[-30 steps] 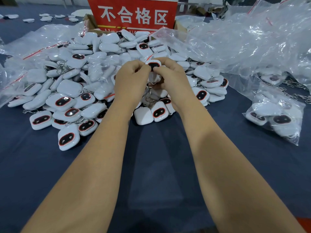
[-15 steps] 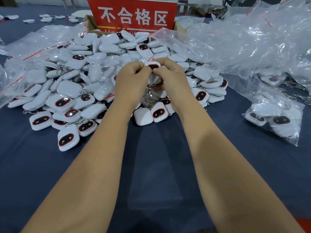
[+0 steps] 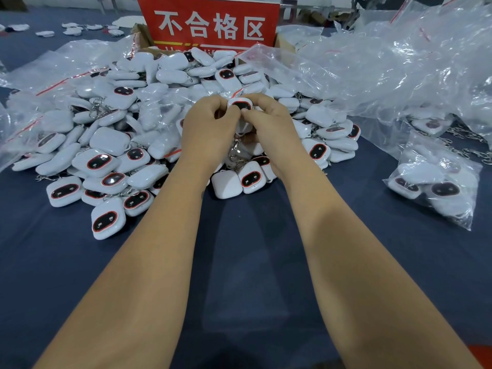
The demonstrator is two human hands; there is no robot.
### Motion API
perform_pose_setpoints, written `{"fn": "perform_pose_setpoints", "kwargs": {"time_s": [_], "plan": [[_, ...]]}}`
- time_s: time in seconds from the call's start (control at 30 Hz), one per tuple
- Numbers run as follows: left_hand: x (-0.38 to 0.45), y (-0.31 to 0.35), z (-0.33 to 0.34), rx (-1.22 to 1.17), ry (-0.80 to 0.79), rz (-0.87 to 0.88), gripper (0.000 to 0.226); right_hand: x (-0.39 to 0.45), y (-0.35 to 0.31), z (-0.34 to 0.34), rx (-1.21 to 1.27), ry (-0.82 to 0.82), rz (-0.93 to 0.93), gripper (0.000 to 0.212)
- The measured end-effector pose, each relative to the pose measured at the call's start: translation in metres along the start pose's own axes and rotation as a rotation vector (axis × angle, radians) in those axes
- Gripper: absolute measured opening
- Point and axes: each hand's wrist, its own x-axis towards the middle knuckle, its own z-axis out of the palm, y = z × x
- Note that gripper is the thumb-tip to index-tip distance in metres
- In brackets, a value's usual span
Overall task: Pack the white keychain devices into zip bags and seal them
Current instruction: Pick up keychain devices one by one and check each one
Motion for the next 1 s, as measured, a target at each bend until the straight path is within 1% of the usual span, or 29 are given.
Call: {"fn": "perform_pose_setpoints", "kwargs": {"time_s": [0.07,0.17,0.27,0.37,0.43,0.5,0.57,0.67,0.73,0.83,0.93,1.0], "plan": [[-0.002,0.001,0.000,-0.043,0.001,-0.011,0.022,-0.001,-0.001,0.000,0.007,0.003,0.001,0.024],[-0.003,0.000,-0.001,-0.170,0.016,-0.045,0.026,-0.001,-0.001,0.000,0.032,0.025,0.010,0.018],[0.000,-0.002,-0.001,-0.152,0.035,-0.035,0.021,0.000,-0.003,-0.001,0.069,0.078,0.010,0.012],[0.002,-0.004,0.001,-0.093,0.041,0.008,0.027,0.001,-0.006,-0.004,0.223,0.128,0.015,0.012],[0.003,-0.005,0.001,-0.066,0.054,0.004,0.034,0.001,-0.009,-0.006,0.392,0.138,0.010,0.010],[0.003,-0.004,0.000,-0.045,0.060,0.001,0.029,0.001,-0.011,-0.007,0.554,0.119,-0.012,0.010],[0.002,-0.003,0.000,-0.038,0.068,0.007,0.018,0.000,-0.012,-0.006,0.617,0.092,-0.033,0.012],[0.001,-0.001,0.000,-0.031,0.077,0.004,0.014,-0.001,-0.010,-0.001,0.521,0.084,-0.050,0.016],[0.002,0.000,-0.001,-0.041,0.085,-0.002,0.012,-0.002,-0.008,0.001,0.347,0.112,-0.085,0.017],[0.003,0.001,-0.001,-0.052,0.127,-0.012,0.012,-0.005,-0.006,0.002,0.011,0.146,-0.167,0.020],[0.001,0.003,-0.001,-0.084,0.171,0.015,0.014,-0.008,-0.005,0.004,-0.179,0.146,-0.245,0.028],[0.000,0.005,-0.002,-0.104,0.207,0.038,0.014,-0.009,-0.002,0.006,-0.281,0.174,-0.295,0.028]]}}
